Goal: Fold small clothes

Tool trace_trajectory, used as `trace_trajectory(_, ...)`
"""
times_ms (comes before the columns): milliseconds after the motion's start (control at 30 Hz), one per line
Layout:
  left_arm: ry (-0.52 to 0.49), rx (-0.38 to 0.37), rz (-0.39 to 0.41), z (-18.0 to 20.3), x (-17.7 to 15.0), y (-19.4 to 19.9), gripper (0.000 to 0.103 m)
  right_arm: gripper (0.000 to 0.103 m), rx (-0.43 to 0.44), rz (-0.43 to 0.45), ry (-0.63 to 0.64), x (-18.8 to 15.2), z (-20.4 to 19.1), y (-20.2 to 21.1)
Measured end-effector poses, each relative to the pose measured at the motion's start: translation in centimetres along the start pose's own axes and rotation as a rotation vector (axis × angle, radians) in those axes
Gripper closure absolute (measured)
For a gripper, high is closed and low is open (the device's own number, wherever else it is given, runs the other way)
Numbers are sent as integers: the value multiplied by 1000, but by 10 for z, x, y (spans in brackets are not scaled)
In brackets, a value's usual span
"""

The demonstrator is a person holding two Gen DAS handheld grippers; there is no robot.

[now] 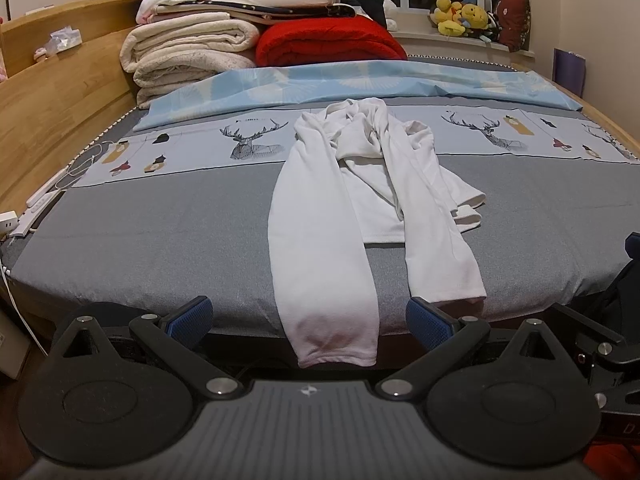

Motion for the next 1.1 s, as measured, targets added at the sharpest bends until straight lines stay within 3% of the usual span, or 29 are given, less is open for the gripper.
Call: trace_trajectory(1100, -1, 1, 0, 1, -1, -1, 0, 1, -6, -5, -4, -2, 2, -2)
Point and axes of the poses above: each gripper's, at about its wrist camera, not at the fingertips, and y roughly against the way its jaws point, z to its right, x to its top, the point moved 3 cm from there along -y, roughly the way its jaws point, and after that the axes turned 11 degrees about y, right-handed, at the moved point
